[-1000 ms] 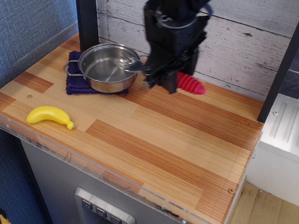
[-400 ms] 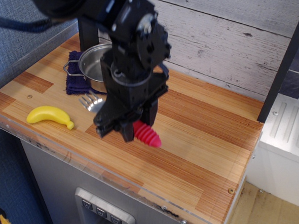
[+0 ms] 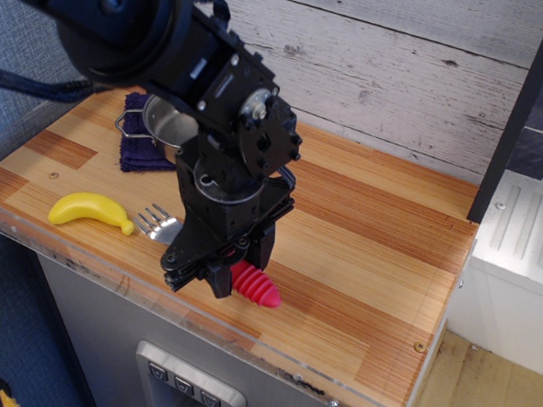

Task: Move the yellow fork to near end center

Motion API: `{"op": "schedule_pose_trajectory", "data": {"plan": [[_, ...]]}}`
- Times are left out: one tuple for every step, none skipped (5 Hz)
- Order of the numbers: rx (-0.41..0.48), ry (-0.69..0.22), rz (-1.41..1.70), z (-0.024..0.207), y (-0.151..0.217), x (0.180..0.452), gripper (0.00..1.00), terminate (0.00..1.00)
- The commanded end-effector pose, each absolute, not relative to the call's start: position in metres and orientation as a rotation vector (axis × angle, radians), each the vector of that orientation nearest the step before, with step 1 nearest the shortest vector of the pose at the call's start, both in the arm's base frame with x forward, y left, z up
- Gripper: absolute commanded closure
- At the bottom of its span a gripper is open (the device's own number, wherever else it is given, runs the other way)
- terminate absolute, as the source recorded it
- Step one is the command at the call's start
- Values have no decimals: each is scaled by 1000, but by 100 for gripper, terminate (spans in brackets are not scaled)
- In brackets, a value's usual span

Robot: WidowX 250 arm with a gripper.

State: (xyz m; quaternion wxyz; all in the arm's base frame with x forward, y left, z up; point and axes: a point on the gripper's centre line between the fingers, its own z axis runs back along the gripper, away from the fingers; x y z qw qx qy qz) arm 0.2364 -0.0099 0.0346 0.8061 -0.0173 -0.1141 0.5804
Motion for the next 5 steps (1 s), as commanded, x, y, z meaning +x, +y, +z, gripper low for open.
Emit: {"op": "schedule_pose_trajectory", "data": {"plan": [[31, -209, 1199, 24, -9, 233, 100, 0], [33, -180, 1209, 22, -8, 233, 100, 0], [52, -173, 1247, 24, -7, 233, 0, 0], [76, -190, 1267, 28, -7, 239, 0, 0], [88, -191, 1255, 30, -10, 239, 0, 0]]}}
